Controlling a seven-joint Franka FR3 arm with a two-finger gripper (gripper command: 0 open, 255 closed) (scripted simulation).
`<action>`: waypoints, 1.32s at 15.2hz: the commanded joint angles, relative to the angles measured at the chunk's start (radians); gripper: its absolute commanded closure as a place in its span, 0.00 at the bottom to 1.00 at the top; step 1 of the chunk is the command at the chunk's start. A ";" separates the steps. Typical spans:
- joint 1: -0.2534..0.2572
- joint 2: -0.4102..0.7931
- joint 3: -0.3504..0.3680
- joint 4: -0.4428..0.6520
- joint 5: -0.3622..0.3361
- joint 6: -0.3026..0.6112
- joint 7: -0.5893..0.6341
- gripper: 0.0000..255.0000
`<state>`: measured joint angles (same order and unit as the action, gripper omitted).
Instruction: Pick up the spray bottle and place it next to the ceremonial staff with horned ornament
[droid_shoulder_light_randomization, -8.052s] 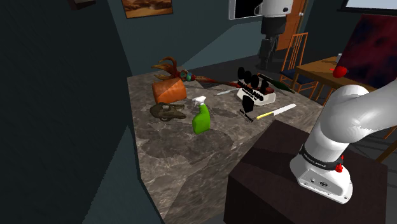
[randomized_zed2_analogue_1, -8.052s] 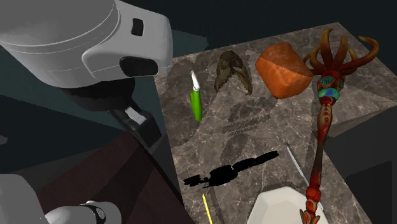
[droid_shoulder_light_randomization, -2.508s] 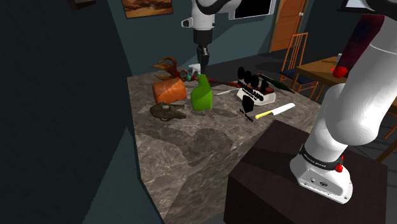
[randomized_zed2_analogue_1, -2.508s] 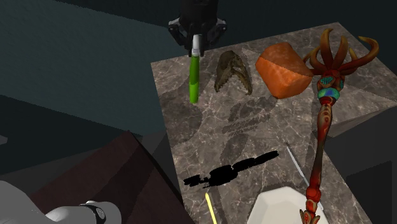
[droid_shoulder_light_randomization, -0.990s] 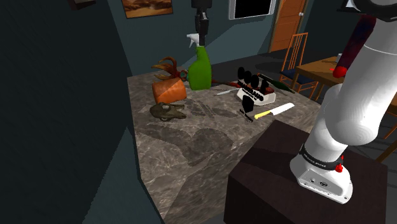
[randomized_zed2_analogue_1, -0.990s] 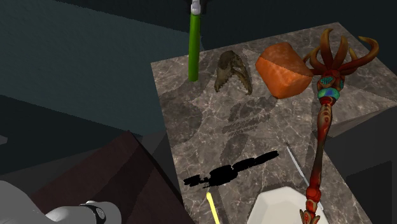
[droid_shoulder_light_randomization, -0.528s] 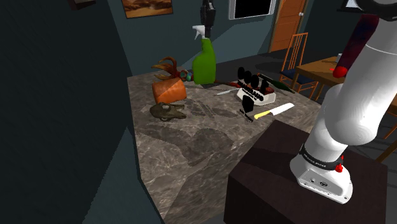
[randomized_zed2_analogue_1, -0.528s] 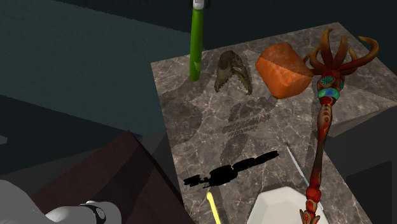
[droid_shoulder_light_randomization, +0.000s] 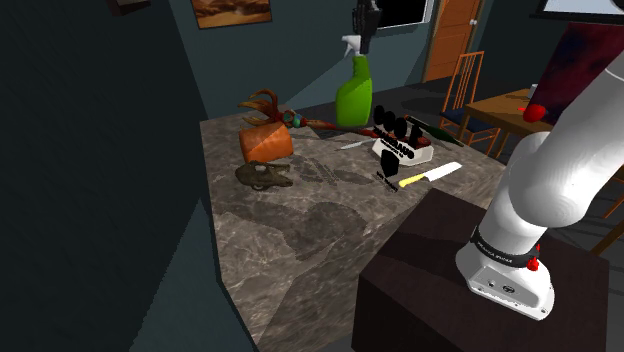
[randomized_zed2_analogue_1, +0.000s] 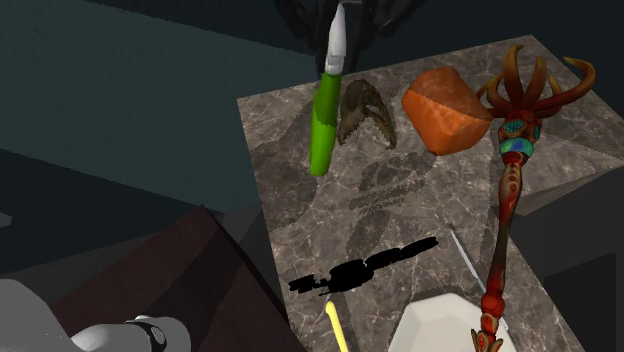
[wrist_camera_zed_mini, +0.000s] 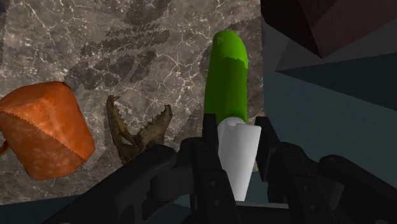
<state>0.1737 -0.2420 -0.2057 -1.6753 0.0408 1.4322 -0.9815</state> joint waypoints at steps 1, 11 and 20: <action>-0.018 -0.020 -0.028 -0.015 -0.011 -0.007 -0.046 1.00; -0.037 -0.083 -0.050 -0.183 -0.032 0.098 -0.086 1.00; -0.041 -0.109 -0.051 -0.330 -0.039 0.219 -0.089 1.00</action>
<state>0.1331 -0.3507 -0.2558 -1.9921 0.0019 1.6376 -1.0693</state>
